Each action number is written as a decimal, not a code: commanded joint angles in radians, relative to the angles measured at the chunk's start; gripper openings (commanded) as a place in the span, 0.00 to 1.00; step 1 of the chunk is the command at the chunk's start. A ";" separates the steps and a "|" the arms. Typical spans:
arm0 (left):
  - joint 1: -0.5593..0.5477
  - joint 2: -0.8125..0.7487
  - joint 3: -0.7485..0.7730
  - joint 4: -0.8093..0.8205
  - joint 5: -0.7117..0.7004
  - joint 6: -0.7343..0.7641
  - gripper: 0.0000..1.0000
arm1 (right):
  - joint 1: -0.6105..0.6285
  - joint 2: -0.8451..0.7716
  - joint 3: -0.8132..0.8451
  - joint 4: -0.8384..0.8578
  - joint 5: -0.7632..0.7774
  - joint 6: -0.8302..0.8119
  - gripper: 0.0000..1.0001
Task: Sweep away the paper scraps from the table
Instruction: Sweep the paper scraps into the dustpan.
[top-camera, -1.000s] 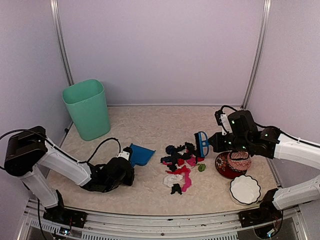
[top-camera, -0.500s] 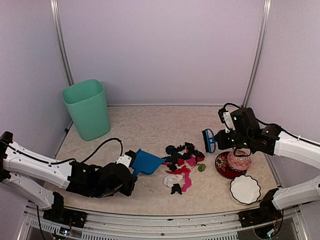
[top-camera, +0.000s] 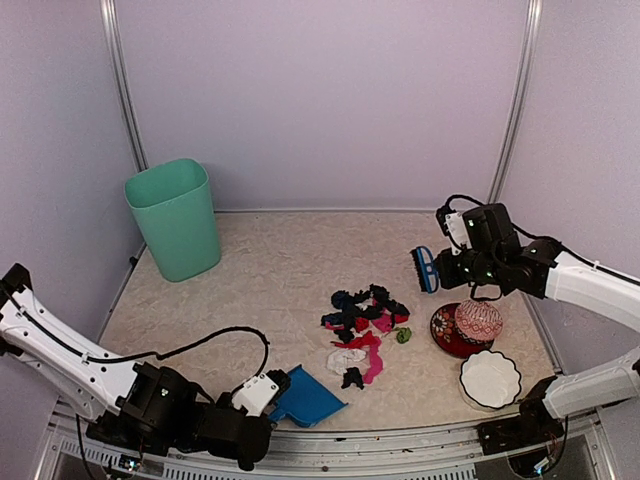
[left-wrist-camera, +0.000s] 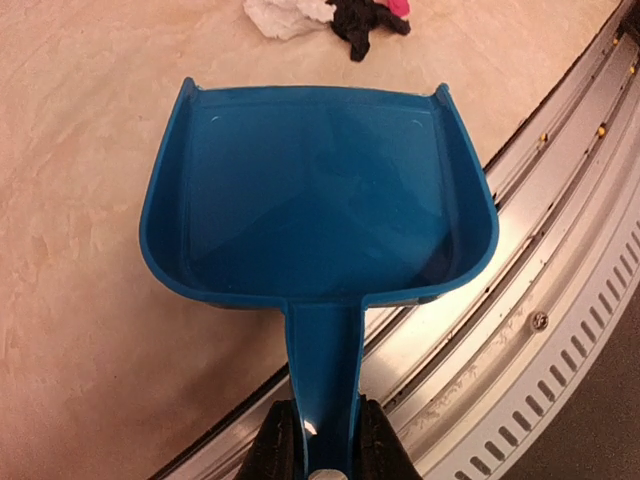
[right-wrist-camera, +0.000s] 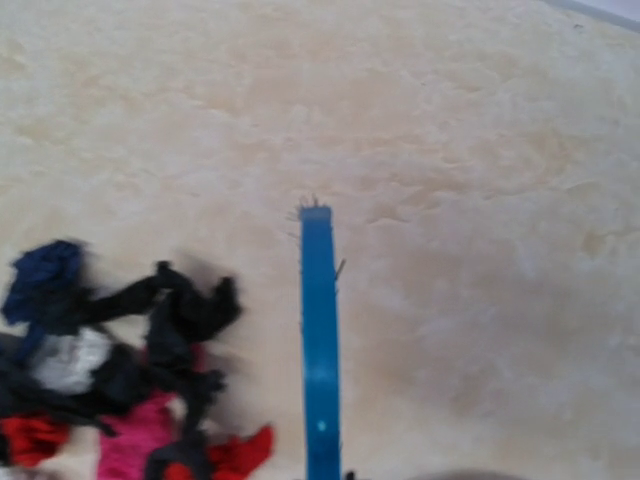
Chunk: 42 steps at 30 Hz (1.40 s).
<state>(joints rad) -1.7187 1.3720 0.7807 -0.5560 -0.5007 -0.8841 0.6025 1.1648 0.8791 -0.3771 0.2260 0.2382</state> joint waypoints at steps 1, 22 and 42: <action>-0.027 0.050 0.047 -0.048 0.038 -0.071 0.00 | -0.013 0.071 0.064 -0.007 0.076 -0.103 0.00; 0.180 0.202 0.121 0.021 0.172 0.125 0.00 | 0.098 0.308 0.060 0.076 0.045 -0.261 0.00; 0.360 0.330 0.142 0.163 0.219 0.194 0.00 | 0.385 0.349 0.040 0.062 -0.036 -0.219 0.00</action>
<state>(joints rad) -1.3922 1.6646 0.9115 -0.4000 -0.3004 -0.6979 0.9382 1.5021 0.9245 -0.3000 0.2302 -0.0059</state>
